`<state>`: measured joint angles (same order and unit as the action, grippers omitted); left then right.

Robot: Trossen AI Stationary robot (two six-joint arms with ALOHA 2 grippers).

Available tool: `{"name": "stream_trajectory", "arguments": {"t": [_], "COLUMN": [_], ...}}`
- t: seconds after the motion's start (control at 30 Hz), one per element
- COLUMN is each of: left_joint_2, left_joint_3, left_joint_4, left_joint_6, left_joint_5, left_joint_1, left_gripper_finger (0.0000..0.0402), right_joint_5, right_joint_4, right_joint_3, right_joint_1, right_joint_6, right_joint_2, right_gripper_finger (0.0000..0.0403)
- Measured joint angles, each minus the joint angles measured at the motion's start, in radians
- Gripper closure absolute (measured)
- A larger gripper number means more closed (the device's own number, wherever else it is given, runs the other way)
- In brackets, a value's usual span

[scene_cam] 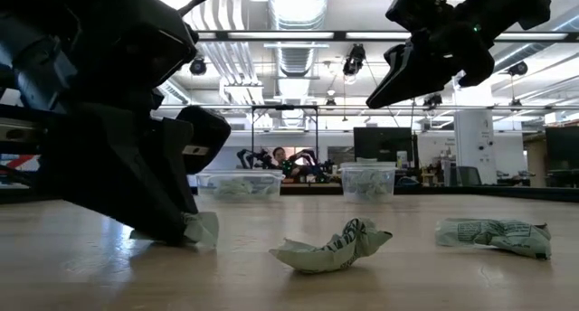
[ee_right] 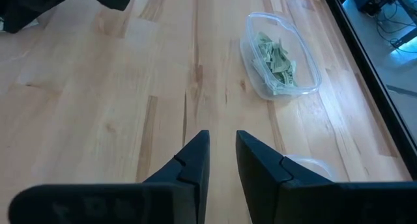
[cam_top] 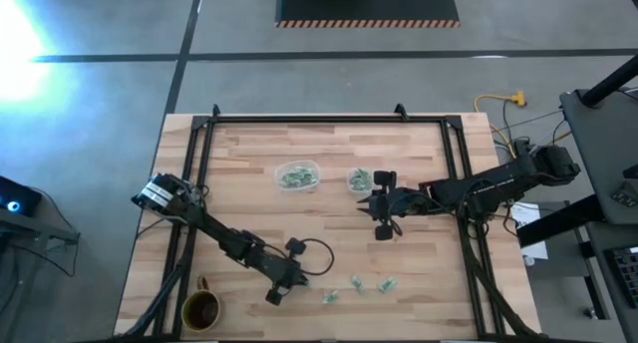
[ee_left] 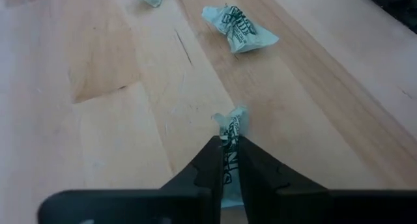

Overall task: Pick and place Stevia / Truvia into bins
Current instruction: Put the stevia packet into the transparent oval container

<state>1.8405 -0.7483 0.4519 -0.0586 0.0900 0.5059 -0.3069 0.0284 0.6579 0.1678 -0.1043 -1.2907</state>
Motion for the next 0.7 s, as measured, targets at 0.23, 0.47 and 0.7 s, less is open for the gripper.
{"name": "stream_trajectory", "arguments": {"t": [0.23, 0.47, 0.7], "left_joint_2": [-0.011, -0.083, -0.215], "left_joint_3": [-0.002, 0.002, 0.003], "left_joint_4": [0.003, -0.043, -0.215], "left_joint_6": [0.065, 0.13, 0.206], "left_joint_5": [0.066, 0.136, 0.246], "left_joint_1": [-0.005, -0.028, -0.09], "left_gripper_finger": [0.038, 0.038, 0.038], "right_joint_5": [0.0, -0.001, -0.001], "right_joint_4": [0.0, 0.0, -0.001], "right_joint_3": [0.0, 0.0, 0.0], "right_joint_1": [0.0, 0.0, 0.0], "right_joint_6": [0.0, -0.001, -0.001], "right_joint_2": [0.0, 0.0, 0.0], "right_gripper_finger": [0.0339, 0.0337, 0.0339]}}
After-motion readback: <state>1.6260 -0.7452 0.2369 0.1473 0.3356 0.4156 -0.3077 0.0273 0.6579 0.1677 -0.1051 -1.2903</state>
